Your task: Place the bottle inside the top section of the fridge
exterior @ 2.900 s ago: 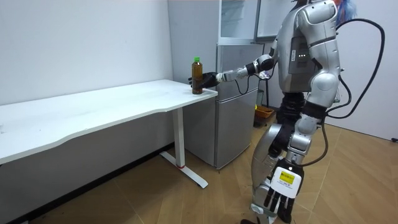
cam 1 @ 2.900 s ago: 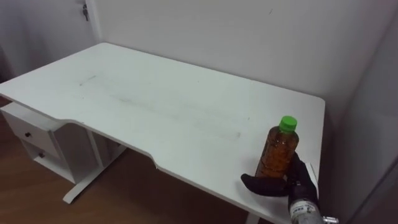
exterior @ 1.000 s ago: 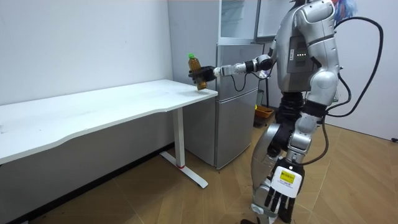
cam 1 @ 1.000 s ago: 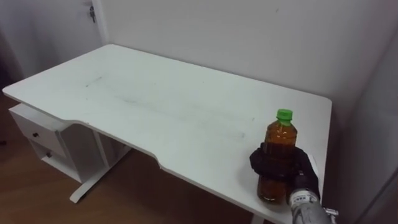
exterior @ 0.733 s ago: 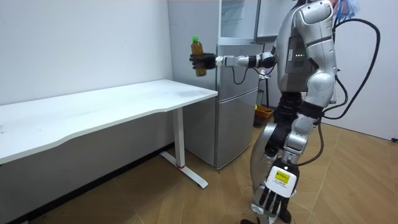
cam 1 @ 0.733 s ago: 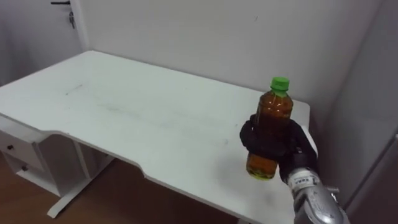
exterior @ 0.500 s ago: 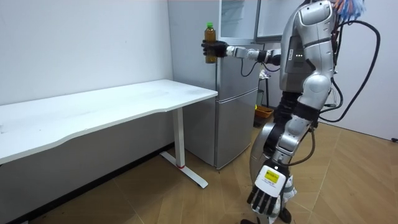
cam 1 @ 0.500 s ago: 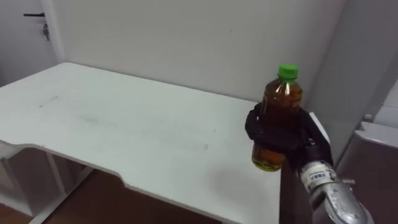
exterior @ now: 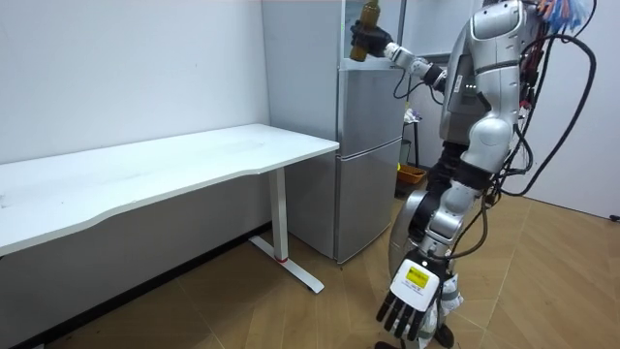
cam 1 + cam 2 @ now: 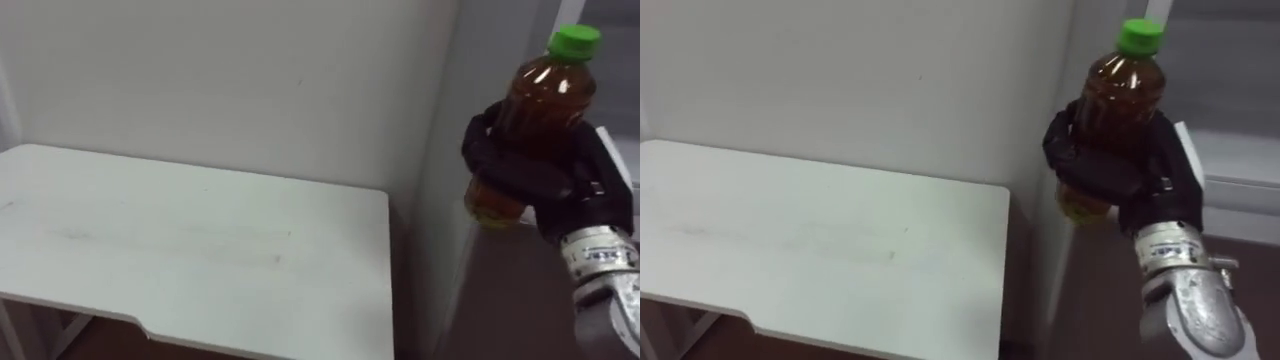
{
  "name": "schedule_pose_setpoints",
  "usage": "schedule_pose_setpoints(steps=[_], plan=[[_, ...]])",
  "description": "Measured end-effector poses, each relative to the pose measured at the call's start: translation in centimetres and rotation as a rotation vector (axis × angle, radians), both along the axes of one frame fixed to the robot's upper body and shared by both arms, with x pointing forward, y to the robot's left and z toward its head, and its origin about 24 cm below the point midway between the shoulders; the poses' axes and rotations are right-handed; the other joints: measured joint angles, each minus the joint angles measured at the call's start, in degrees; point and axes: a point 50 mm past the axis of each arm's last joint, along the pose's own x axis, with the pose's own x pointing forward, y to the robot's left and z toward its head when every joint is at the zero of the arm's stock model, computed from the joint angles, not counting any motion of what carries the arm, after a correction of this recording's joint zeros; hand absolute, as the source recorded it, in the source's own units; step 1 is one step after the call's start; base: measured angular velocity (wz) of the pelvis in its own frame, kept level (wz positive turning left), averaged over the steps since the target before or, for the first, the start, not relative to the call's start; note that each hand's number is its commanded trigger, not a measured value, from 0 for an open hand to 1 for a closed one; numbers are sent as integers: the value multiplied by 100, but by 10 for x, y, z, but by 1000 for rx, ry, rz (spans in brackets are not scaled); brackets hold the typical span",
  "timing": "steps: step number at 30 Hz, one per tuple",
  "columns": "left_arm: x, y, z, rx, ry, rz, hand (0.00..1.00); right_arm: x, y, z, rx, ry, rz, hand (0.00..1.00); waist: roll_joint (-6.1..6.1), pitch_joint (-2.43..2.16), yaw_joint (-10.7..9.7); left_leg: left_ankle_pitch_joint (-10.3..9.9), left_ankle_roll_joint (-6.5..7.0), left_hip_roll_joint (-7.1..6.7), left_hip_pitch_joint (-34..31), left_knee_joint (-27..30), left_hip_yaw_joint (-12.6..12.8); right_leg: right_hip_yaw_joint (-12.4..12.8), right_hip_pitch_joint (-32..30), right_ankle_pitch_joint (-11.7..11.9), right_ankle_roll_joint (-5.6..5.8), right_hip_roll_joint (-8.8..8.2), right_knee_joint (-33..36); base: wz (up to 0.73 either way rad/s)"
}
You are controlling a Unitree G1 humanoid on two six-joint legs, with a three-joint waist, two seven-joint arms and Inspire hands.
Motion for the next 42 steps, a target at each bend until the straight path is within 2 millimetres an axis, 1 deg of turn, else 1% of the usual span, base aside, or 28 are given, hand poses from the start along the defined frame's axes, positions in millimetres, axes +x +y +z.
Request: schedule_pose_setpoints(steps=[2, 6, 7, 10, 12, 14, 16, 18, 21, 23, 25, 27, 29, 31, 32, 33, 34, 38, 42], plan=[[-2, 2, 1, 6, 1, 14, 0, -3, -11, 7, -6, -22, -41, 100, -7, -9, -104, 4, -3, 0, 8, -3, 7, 20, 12, -8, -2, 13, -54, 0], [-6, 3, 1, 9, 4, 20, 0, -7, -17, 16, -7, -54, -73, 100, -38, -12, -151, 14, -14, 7, 52, -13, 125, 121, 12, -5, -7, 43, -76, -12], [-5, 3, 2, 11, 0, 23, 0, -8, -17, 18, -8, -64, -75, 100, -51, -11, -168, 12, -16, 27, 60, -28, 141, 140, 16, -4, -9, 51, -74, -10], [-3, 3, 2, 12, -9, 22, 0, -9, -18, 20, -8, -75, -75, 100, -83, 3, -175, 11, -24, 37, 107, -87, 190, 174, 39, 1, -13, 64, -75, -9], [-3, 4, 2, 13, -9, 22, 0, -10, -17, 21, -8, -77, -75, 100, -106, 24, -175, 1, -32, 45, 141, -106, 218, 177, 63, 1, -13, 67, -85, -5], [-3, 5, 2, 17, -10, 20, 0, -10, -18, 21, -10, -77, -75, 100, -151, 49, -227, -17, -43, 60, 141, -106, 230, 182, 74, 0, -12, 84, -106, 0], [-5, 6, 3, 17, -4, 20, 0, -10, -18, 21, -10, -78, -74, 100, -168, 50, -259, -29, -47, 68, 131, -99, 237, 171, 85, 1, -13, 95, -142, 0], [-7, 6, 3, 17, 0, 22, 0, -10, -19, 22, -14, -79, -80, 100, -165, 47, -275, -42, -53, 73, 131, -97, 237, 167, 92, 1, -13, 102, -161, 0], [-5, 6, 3, 16, -3, 21, 0, -12, -24, 27, -37, -84, -102, 100, -128, 43, -279, -51, -60, 79, 141, -98, 237, 177, 95, 1, -13, 107, -158, 0], [-5, 6, 2, 14, -1, 15, 0, -12, -26, 28, -38, -89, -119, 100, -94, 31, -282, -55, -67, 89, 187, -102, 267, 225, 122, 1, -13, 118, -156, -6], [-4, 6, 2, 13, 1, 2, 0, -13, -28, 29, -33, -91, -134, 100, -68, 35, -295, -68, -70, 96, 229, -104, 277, 227, 157, 1, -13, 121, -155, -6], [-3, 6, 3, 13, -2, 4, 0, -13, -30, 29, -28, -93, -148, 100, -45, 29, -317, -87, -68, 99, 251, -94, 271, 232, 183, 0, -13, 123, -145, -2], [1, 6, 2, 4, -10, 0, 0, -14, -36, 30, -36, -89, -176, 100, -37, 37, -325, -107, -57, 95, 253, -83, 263, 214, 198, -20, -3, 100, -67, 0], [4, 6, 2, 3, -15, -15, 0, -14, -40, 32, -40, -89, -193, 100, -60, 48, -317, -113, -54, 86, 255, -63, 265, 228, 203, -34, -5, 93, -67, 0], [6, 7, 2, 4, -17, -22, 0, -15, -42, 33, -36, -94, -201, 100, -112, 76, -311, -113, -54, 85, 250, -42, 257, 238, 202, -39, -7, 96, -68, 0], [7, 8, 3, 5, -16, -29, 0, -16, -43, 34, -31, -97, -206, 100, -102, 70, -307, -114, -54, 85, 246, -29, 256, 248, 200, -44, -7, 100, -70, 0], [7, 9, 3, 5, -13, -42, 0, -16, -45, 34, -21, -101, -218, 100, -132, 81, -306, -127, -57, 82, 241, 4, 255, 257, 180, -52, -8, 104, -80, 0], [7, 11, 3, 2, -2, -69, 0, -18, -49, 36, 6, -107, -234, 100, -203, 71, -297, -152, -64, 76, 245, 39, 254, 286, 167, -78, -7, 114, -83, 0], [7, 11, 4, 2, 0, -69, 0, -18, -49, 35, 26, -104, -228, 100, -208, 66, -263, -151, -67, 84, 238, 27, 304, 301, 124, -70, -17, 129, -76, -2]])
